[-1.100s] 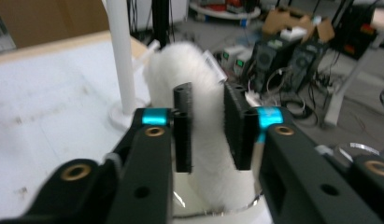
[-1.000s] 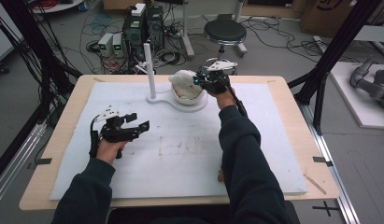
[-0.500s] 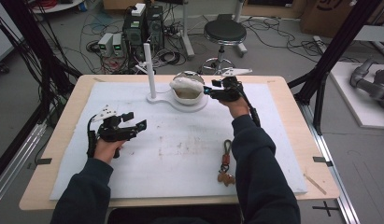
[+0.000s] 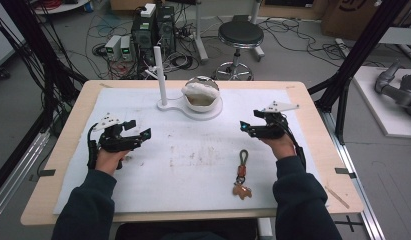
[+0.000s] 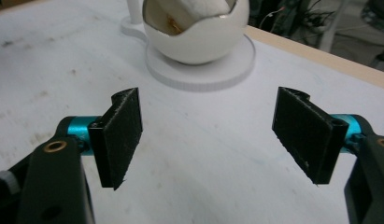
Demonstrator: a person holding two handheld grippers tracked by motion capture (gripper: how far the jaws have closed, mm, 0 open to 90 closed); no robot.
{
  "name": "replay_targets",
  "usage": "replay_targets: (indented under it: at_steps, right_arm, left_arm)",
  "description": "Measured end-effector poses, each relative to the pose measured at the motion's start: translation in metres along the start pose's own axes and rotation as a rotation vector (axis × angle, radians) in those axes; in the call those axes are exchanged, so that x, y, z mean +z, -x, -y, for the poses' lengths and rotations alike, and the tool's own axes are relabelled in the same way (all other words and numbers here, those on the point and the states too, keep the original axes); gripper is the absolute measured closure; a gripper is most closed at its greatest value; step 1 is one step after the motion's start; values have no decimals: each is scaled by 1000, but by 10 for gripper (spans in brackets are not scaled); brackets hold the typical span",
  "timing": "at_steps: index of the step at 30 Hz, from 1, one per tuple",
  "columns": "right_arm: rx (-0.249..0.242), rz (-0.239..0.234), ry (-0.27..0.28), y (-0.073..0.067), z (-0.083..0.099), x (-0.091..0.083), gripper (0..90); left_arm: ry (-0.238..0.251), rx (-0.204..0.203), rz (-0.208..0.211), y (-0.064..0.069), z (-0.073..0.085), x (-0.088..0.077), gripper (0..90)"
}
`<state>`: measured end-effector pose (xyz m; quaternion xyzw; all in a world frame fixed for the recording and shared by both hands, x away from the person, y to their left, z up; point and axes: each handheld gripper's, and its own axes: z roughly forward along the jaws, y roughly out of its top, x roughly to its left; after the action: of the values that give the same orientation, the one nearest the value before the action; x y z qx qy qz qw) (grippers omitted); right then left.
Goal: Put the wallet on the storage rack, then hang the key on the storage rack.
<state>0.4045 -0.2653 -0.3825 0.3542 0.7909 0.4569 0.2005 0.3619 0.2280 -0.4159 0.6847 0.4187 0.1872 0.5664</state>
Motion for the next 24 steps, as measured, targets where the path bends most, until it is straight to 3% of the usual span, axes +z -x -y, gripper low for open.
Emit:
replay_targets:
  at_steps: [3, 6, 17, 24]
  right_arm:
    - [-10, 43, -4, -4, 20, -13, 215]
    - [-4, 55, -6, -6, 32, -18, 215]
    - [16, 85, -16, -7, 40, -28, 215]
    - [54, 60, -39, -5, 47, -25, 245]
  left_arm:
    - [4, 4, -4, -1, 1, -3, 188]
    - [5, 7, -6, -2, 1, -4, 188]
    - [4, 18, -1, 4, 5, -4, 191]
    - [-1, 2, 7, 1, 6, -3, 192]
